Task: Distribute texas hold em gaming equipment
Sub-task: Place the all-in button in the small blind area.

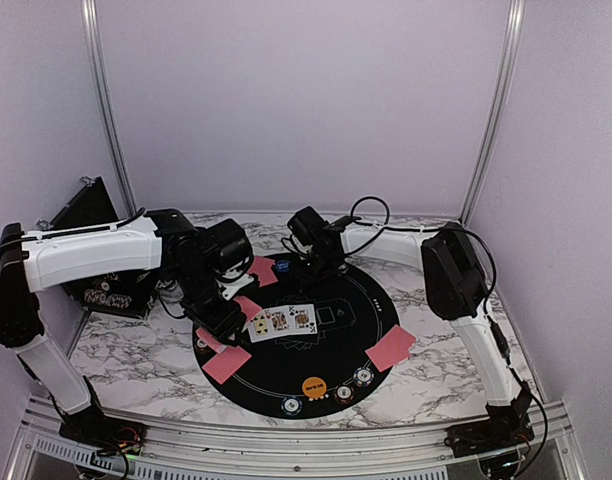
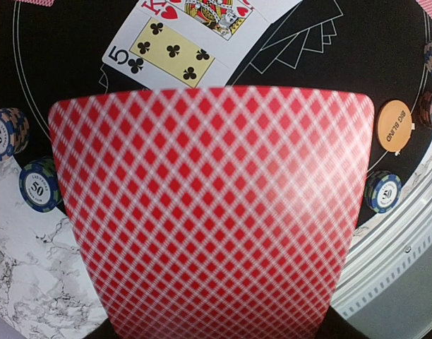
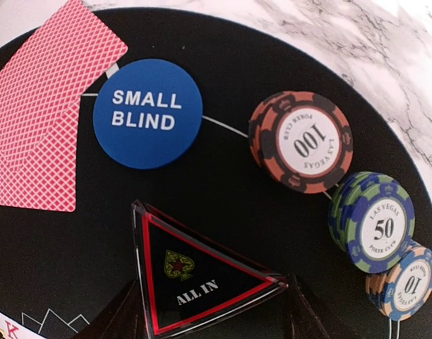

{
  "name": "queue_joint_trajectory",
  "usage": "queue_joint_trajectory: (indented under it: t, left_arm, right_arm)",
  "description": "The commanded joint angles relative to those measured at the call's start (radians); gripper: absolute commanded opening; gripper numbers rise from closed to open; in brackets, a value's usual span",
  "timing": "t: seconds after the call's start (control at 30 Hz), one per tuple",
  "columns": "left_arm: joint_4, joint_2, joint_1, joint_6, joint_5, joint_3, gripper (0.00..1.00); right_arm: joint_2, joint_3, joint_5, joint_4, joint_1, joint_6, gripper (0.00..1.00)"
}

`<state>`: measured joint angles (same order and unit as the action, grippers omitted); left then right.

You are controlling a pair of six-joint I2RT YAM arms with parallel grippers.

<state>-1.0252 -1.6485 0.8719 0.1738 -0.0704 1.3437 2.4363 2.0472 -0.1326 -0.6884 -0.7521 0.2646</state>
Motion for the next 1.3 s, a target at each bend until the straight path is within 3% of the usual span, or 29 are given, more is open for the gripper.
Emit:
queue_joint_trajectory:
  t: [0.0, 0.13, 0.33, 0.6, 1.0, 1.27]
  left_arm:
    - [-0.013, 0.036, -0.006, -0.008, -0.003, -0.005, 0.59]
    - [-0.013, 0.036, -0.005, -0.008, -0.004, -0.006, 0.59]
    - [-0.012, 0.035, -0.007, -0.007, -0.005, -0.006, 0.59]
    - [-0.012, 0.032, -0.006, -0.008, -0.006, -0.003, 0.59]
    - [-0.012, 0.017, -0.005, -0.006, -0.011, 0.007, 0.59]
    - [-0.013, 0.0, 0.001, -0.007, -0.015, 0.029, 0.59]
  right_arm:
    - [0.026, 0.062, 0.01, 0.006, 0.001, 0.0, 0.47]
    - [0.038, 0.073, 0.015, 0.003, 0.001, 0.001, 0.5]
    - [0.025, 0.073, 0.029, 0.004, 0.0, 0.005, 0.65]
    - [-0.055, 0.01, 0.051, 0.022, -0.011, 0.018, 0.78]
    - [-0.313, -0.259, 0.083, 0.135, -0.012, 0.048, 0.78]
    - [-0.498, -0.509, 0.333, 0.298, -0.015, 0.116, 0.76]
